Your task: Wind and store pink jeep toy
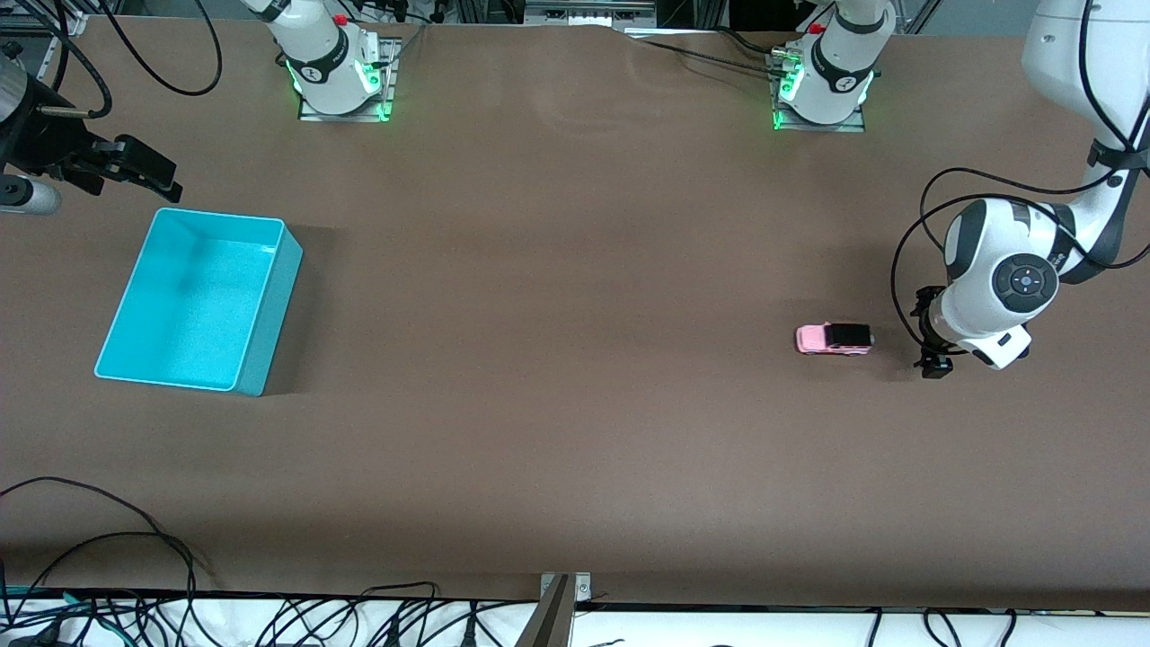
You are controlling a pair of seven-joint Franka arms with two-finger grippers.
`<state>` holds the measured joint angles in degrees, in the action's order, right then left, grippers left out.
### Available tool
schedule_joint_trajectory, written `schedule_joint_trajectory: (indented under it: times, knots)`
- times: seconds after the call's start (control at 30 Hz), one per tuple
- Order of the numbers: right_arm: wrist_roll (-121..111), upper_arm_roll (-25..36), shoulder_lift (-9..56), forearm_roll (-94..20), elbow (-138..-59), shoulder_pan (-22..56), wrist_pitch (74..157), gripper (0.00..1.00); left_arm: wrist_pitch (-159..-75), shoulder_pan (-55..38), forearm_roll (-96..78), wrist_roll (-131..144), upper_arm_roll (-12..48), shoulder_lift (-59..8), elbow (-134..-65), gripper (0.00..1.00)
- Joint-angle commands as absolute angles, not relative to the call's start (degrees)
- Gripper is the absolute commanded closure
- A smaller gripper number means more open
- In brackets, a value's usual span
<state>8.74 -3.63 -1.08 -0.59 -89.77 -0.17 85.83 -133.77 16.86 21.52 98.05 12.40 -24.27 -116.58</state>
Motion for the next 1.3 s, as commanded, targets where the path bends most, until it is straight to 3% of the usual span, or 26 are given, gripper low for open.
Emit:
schedule_joint_trajectory:
  times: [0.0,0.3,0.47,0.5,1.27]
  knots:
    - [8.7,-3.78,-1.85,-1.14,-90.09,-0.61,85.25,0.0,-127.1,17.4,22.68,96.94,15.73,-20.92,-114.18,0.0]
    - [8.7,-3.69,-1.85,-1.14,-90.09,-0.62,85.25,0.0,-114.97,17.4,20.75,90.19,20.83,-20.83,-101.88,0.0]
    - [8.7,-3.69,-1.85,-1.14,-90.09,-0.62,85.25,0.0,-109.79,16.79,18.81,78.51,21.18,-20.74,-96.16,0.0]
    - [8.7,-3.69,-1.85,-1.14,-90.09,-0.62,85.25,0.0,-106.21,16.79,17.42,68.57,22.66,-20.74,-92.41,0.0]
    - [8.7,-3.69,-1.76,-1.14,-90.09,-0.62,85.25,0.0,-90.45,17.31,10.55,22.17,24.52,-20.65,-77.0,0.0]
